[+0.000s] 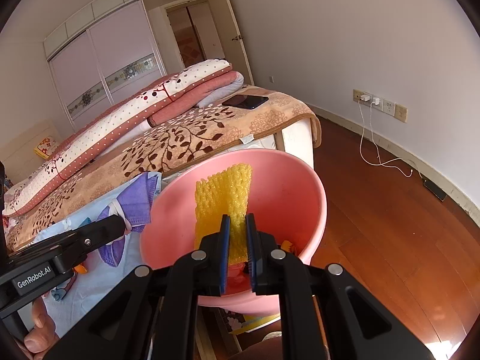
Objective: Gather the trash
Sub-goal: 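Open both tools to drop the cloth and net into the bucket, then move both open tools back over the trash on the blue cloth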
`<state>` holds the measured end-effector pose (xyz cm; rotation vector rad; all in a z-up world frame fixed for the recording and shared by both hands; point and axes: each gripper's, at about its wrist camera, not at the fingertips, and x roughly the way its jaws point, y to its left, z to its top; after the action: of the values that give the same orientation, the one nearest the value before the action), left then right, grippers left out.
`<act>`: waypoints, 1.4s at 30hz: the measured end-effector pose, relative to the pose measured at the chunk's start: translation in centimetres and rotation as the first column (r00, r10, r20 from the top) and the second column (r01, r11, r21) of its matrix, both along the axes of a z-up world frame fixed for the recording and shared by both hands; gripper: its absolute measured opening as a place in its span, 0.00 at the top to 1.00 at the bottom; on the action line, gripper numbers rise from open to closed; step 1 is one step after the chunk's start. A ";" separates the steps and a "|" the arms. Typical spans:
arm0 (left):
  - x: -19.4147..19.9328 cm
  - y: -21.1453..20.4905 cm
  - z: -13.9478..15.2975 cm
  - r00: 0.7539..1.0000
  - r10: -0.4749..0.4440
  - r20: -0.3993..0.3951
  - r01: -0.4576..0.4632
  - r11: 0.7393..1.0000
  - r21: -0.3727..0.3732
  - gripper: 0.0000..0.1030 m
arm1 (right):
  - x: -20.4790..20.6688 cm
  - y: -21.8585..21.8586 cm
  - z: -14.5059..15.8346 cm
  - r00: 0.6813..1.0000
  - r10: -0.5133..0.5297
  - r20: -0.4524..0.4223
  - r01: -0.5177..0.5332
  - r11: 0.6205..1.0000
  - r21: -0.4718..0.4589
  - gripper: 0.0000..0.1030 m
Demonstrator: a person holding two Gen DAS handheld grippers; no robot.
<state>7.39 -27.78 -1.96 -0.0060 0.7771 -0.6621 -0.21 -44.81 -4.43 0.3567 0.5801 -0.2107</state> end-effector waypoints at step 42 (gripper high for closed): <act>-2.9 4.1 1.4 0.999 0.042 0.015 -0.042 0.999 -0.021 0.65 | -2.5 3.8 1.4 0.999 0.008 0.036 -0.006 0.998 -0.067 0.56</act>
<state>4.47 -23.67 -0.51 -0.0360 0.7533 -0.6299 -2.67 -41.00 -3.07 0.2932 0.5367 -0.2161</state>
